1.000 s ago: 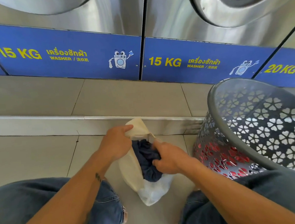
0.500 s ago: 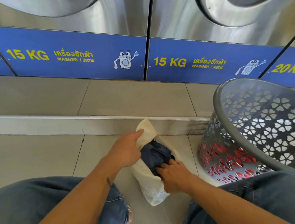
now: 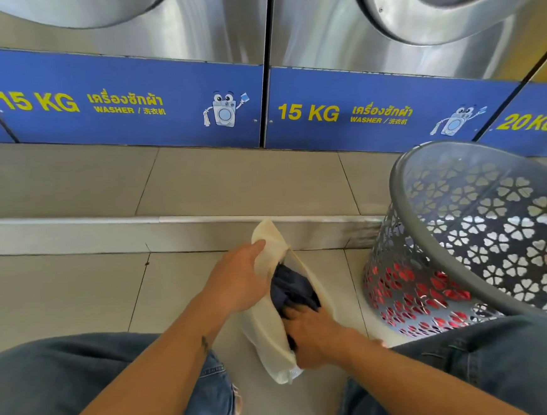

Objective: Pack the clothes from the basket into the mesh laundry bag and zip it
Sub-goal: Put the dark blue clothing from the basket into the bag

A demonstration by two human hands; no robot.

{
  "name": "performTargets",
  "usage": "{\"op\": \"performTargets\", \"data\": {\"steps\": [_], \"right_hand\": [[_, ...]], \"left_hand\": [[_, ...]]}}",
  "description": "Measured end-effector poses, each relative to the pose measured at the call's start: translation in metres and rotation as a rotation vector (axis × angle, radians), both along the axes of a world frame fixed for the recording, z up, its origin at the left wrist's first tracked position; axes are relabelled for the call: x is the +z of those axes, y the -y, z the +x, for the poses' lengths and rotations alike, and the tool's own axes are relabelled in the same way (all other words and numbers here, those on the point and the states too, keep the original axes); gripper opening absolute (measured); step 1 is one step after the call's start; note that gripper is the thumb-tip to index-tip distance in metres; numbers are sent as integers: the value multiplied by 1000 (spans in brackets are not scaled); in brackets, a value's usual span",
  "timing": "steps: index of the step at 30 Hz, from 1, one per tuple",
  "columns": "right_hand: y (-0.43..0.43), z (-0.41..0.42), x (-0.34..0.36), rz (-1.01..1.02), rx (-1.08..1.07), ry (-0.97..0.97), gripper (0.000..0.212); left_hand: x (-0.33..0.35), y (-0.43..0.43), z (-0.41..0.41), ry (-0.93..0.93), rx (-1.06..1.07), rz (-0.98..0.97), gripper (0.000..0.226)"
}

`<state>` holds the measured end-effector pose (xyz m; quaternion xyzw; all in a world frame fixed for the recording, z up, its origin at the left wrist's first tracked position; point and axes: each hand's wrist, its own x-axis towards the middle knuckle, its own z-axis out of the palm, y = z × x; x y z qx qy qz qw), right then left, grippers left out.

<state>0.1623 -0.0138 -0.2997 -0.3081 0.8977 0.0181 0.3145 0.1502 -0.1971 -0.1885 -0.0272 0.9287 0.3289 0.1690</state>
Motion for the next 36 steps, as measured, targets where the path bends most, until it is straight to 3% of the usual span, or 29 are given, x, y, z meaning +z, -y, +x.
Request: {"op": "performTargets", "data": {"steps": [6, 9, 13, 16, 18, 24, 30, 33, 36], "right_hand": [[-16, -12, 12, -211, -60, -221, 65], [-36, -9, 26, -200, -151, -301, 68], [-63, -9, 48, 0, -233, -287, 73], [-86, -10, 58, 234, -227, -261, 57], [-96, -9, 60, 287, -260, -284, 45], [-109, -7, 74, 46, -440, -464, 36], [-120, 9, 78, -77, -421, -360, 42], [-118, 14, 96, -274, -473, -322, 48], [-121, 17, 129, -526, -468, -419, 48]], "left_hand": [[-18, -21, 11, 73, -228, -201, 77], [-22, -31, 13, 13, -164, -147, 67], [-9, -41, 5, -112, 74, 64, 52], [7, -49, -4, -156, 150, 203, 52], [17, -58, -6, -189, 138, 232, 53], [34, -85, -15, -225, 119, 252, 53], [20, -102, -18, -89, 114, 183, 62], [16, -113, -28, -121, 173, 180, 60], [17, -125, -37, -141, 195, 156, 58]]}}
